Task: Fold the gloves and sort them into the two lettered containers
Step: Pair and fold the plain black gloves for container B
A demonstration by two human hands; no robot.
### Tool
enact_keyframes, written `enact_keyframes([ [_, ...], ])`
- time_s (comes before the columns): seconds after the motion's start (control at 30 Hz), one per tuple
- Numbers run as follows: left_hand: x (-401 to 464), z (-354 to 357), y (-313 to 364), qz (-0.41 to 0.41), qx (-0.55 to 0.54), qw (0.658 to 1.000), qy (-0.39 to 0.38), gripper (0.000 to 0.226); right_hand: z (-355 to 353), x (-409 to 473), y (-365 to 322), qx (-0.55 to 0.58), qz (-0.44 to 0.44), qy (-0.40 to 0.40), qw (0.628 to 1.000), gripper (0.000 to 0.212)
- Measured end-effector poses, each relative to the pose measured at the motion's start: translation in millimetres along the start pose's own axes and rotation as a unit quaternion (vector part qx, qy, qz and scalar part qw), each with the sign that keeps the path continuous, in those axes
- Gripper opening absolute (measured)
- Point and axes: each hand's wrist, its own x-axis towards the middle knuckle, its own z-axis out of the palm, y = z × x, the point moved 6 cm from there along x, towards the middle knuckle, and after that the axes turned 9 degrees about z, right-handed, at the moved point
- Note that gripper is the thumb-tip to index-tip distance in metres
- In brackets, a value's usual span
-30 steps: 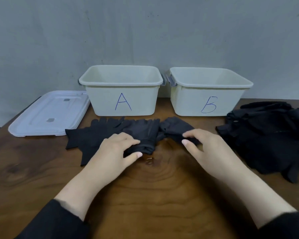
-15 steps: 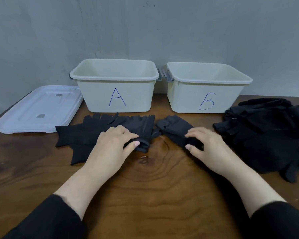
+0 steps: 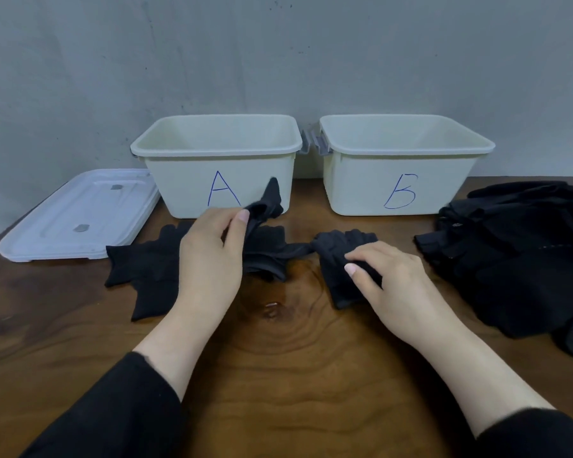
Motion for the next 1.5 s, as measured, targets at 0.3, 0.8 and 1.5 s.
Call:
enact_keyframes([
  [0.3, -17.3, 33.7, 56.8, 0.139, -0.009, 0.989, -0.044, 0.023, -4.6, -4.8, -24.9, 0.325, 0.081, -0.023, 0.942, 0.047],
  [0.8, -39.2, 60.5, 10.9, 0.049, 0.093, 0.952, -0.286, 0.066, -12.0, -1.5, -9.3, 0.46, 0.201, 0.096, 0.86, 0.027],
  [1.5, -53.0, 76.9, 34.1, 0.213, 0.078, 0.914, -0.337, 0.036, 2.8, -6.1, 2.6, -0.113, -0.005, -0.131, 0.985, 0.044],
])
